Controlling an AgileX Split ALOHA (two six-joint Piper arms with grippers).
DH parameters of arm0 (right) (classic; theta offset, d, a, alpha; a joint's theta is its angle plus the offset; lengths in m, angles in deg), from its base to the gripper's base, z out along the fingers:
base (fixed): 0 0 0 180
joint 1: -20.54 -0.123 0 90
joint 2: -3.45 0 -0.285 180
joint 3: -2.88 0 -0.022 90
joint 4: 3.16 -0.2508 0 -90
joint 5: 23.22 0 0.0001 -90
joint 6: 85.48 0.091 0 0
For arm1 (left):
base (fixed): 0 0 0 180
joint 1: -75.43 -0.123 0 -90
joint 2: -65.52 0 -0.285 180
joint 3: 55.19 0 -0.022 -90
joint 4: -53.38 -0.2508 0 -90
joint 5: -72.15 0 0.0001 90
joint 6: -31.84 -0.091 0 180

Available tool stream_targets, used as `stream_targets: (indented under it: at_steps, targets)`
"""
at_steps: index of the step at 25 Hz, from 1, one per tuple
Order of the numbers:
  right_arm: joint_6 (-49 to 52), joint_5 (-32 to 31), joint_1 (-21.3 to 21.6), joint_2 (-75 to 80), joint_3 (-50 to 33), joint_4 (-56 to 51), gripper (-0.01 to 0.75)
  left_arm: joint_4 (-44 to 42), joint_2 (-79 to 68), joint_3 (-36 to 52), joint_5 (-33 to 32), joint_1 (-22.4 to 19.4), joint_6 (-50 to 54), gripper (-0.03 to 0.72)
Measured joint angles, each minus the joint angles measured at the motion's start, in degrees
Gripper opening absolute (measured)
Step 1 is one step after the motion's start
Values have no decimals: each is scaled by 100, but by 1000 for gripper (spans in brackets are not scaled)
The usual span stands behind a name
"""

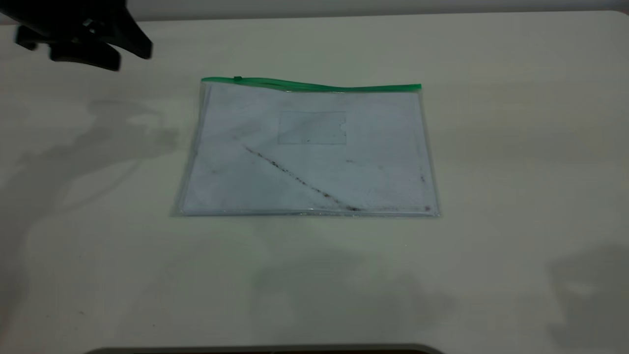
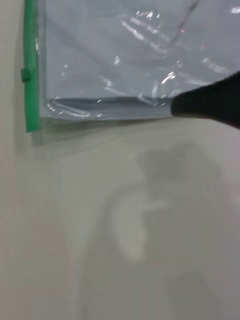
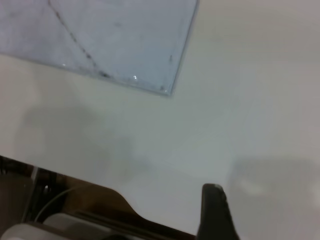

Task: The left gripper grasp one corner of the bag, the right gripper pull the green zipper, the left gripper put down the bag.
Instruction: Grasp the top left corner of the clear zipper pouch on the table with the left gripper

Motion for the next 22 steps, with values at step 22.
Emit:
stream_targets:
  at_steps: [22]
  targets:
    - [-844, 514, 0, 984, 173, -513, 556, 433, -2149, -2144, -523, 266, -627, 567]
